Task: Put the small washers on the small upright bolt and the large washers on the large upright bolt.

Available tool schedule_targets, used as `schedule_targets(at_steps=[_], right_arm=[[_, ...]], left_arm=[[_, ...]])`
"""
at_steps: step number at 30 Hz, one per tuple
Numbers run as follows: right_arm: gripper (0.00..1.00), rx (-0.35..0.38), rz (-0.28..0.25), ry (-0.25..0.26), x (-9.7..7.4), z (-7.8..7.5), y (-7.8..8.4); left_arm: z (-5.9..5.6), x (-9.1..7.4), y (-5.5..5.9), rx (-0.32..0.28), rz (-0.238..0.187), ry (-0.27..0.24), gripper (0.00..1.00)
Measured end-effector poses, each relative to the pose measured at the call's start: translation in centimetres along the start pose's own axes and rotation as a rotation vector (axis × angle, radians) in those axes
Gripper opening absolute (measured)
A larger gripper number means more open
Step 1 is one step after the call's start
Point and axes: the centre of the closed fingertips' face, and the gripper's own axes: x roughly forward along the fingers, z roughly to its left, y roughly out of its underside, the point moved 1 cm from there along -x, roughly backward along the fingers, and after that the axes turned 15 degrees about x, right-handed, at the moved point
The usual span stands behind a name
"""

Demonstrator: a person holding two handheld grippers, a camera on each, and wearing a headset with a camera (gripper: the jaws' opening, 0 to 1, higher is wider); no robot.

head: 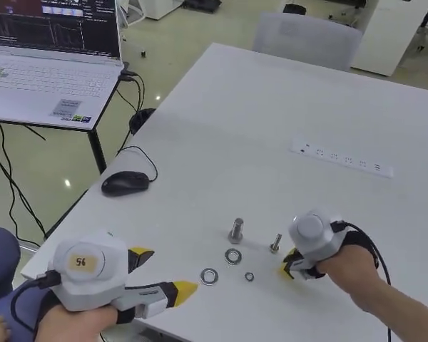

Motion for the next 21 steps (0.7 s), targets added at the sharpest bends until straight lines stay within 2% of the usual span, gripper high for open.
schedule_targets(at_steps=[3,6,9,14,21], right_arm=[[0.18,-0.015,0.003,-0.008,0.2,0.9,0.3],[0.19,-0.049,-0.021,-0.043,0.5,2.5,-0.1],[0.20,-0.079,-0.025,-0.052,0.8,3.5,-0.5],[0.20,-0.098,-0.024,-0.068,1.7,4.2,-1.2],[0.20,-0.161,-0.027,-0.089,2.1,5.3,-2.0]], left_arm=[[-0.1,0.0,-0.1,0.001,-0.002,0.002,0.63],[-0.2,0.0,-0.1,0.002,-0.005,0.004,0.63],[-0.3,-0.1,-0.1,0.002,-0.006,0.003,0.63],[-0.2,-0.3,-0.1,0.002,-0.007,-0.002,0.63],[0.0,-0.5,0.1,-0.003,-0.008,-0.011,0.63]])
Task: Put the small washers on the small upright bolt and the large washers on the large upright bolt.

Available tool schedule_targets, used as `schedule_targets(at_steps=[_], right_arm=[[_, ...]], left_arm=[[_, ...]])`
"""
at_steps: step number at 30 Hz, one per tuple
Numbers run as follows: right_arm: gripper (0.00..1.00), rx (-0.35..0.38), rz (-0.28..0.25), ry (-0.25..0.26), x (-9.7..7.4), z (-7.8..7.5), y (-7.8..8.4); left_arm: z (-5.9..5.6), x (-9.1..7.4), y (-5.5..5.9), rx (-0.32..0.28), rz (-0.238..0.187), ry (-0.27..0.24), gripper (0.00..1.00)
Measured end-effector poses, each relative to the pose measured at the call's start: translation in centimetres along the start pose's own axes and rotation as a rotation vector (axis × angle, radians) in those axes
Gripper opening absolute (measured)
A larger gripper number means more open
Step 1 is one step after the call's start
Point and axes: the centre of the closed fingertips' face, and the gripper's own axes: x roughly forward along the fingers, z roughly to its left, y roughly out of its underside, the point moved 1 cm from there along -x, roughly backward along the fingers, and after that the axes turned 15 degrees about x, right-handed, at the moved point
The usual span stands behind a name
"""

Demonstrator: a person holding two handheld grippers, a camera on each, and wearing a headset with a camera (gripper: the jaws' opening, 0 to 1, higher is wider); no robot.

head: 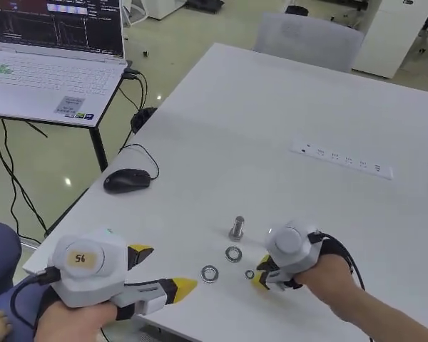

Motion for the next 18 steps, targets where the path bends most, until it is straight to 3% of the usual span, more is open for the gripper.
schedule_targets(at_steps=[11,13,18], right_arm=[[0.19,-0.068,0.011,0.002,0.27,0.22,-0.25],[0.18,-0.121,0.017,0.001,0.42,0.46,-0.33],[0.15,-0.127,0.021,0.007,0.55,0.49,-0.61]], left_arm=[[-0.33,0.15,-0.08,0.004,0.000,0.009,0.63],[-0.38,0.23,-0.16,0.005,0.001,0.011,0.63],[-0.47,0.43,-0.45,0.015,0.001,0.017,0.63]])
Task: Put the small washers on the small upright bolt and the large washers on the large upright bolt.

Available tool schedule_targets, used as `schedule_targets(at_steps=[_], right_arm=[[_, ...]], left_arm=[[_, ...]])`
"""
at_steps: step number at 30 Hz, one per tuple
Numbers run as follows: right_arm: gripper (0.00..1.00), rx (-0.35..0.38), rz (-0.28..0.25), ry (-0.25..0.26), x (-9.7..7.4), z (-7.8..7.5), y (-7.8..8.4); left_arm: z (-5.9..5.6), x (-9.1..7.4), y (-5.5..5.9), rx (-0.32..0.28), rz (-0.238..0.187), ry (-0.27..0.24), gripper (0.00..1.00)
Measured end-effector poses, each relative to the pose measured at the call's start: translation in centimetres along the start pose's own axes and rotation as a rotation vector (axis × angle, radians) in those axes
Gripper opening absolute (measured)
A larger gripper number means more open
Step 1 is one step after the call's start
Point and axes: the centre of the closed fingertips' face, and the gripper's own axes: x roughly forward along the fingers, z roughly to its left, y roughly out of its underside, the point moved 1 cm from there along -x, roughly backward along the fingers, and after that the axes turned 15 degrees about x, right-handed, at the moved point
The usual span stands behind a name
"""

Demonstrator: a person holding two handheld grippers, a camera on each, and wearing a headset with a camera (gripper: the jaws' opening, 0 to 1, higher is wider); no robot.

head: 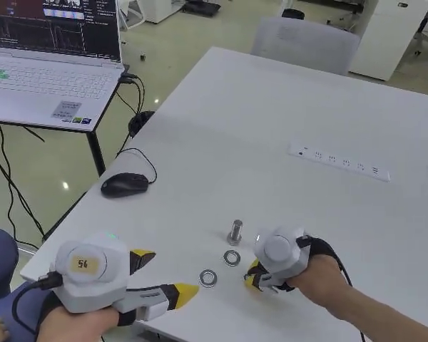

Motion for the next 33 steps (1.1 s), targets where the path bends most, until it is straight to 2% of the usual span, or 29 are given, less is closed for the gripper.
schedule_targets(at_steps=[10,13,14,16,18,23,24,27,33], right_arm=[[0.14,0.037,-0.024,0.013,-0.03,-0.13,0.11],[0.14,0.107,-0.025,0.015,-0.19,-0.28,0.28],[0.15,0.100,-0.023,0.011,-0.24,-0.32,0.33],[0.16,0.065,-0.009,-0.011,-0.30,-0.16,0.60],[0.17,-0.016,-0.001,-0.038,-0.40,0.05,0.75],[0.17,-0.128,0.021,-0.100,-0.49,0.30,0.90],[0.17,-0.171,0.034,-0.114,-0.51,0.26,0.95],[0.18,-0.256,0.061,-0.129,-0.57,0.25,0.88],[0.17,-0.377,0.102,-0.171,-0.44,0.63,0.78]], left_arm=[[0.15,-0.08,-0.17,0.001,0.000,-0.004,0.63],[0.21,-0.20,-0.16,-0.002,0.001,-0.007,0.63],[0.26,-0.22,-0.12,-0.001,0.002,-0.008,0.63],[0.34,-0.25,0.00,-0.003,0.002,-0.009,0.63],[0.35,-0.31,0.12,-0.004,0.004,-0.010,0.63],[0.28,-0.39,0.29,-0.006,0.007,-0.010,0.63],[0.29,-0.40,0.30,-0.008,0.006,-0.011,0.63],[0.37,-0.46,0.36,-0.008,0.007,-0.013,0.63],[0.64,-0.53,0.49,-0.011,0.009,-0.019,0.63]])
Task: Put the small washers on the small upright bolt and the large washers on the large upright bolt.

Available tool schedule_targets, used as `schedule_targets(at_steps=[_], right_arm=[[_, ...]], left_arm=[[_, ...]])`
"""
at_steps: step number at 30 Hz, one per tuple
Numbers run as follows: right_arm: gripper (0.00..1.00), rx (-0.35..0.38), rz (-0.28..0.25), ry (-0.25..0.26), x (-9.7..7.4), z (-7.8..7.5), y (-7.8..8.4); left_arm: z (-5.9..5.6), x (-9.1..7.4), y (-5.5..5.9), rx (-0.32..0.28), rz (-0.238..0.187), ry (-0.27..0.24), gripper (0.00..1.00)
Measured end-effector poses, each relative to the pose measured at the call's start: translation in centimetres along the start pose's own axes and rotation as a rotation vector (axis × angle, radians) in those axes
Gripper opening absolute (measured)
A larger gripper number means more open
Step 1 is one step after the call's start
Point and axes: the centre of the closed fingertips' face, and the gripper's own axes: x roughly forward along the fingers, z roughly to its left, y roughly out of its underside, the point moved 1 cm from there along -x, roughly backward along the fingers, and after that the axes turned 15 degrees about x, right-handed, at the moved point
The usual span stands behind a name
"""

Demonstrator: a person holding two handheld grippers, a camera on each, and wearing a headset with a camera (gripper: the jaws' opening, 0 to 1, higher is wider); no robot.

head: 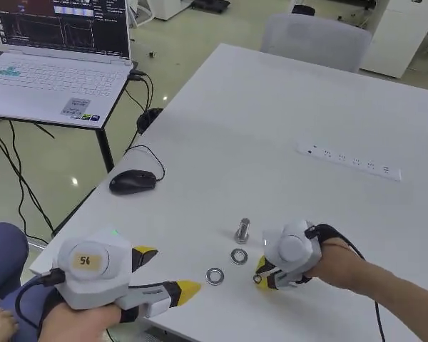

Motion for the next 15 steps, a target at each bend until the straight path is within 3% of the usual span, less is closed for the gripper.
schedule_targets(at_steps=[15], right_arm=[[0.16,-0.143,0.082,-0.072,0.08,-0.10,0.01]], left_arm=[[-0.04,0.04,-0.15,0.005,0.003,0.003,0.63]])
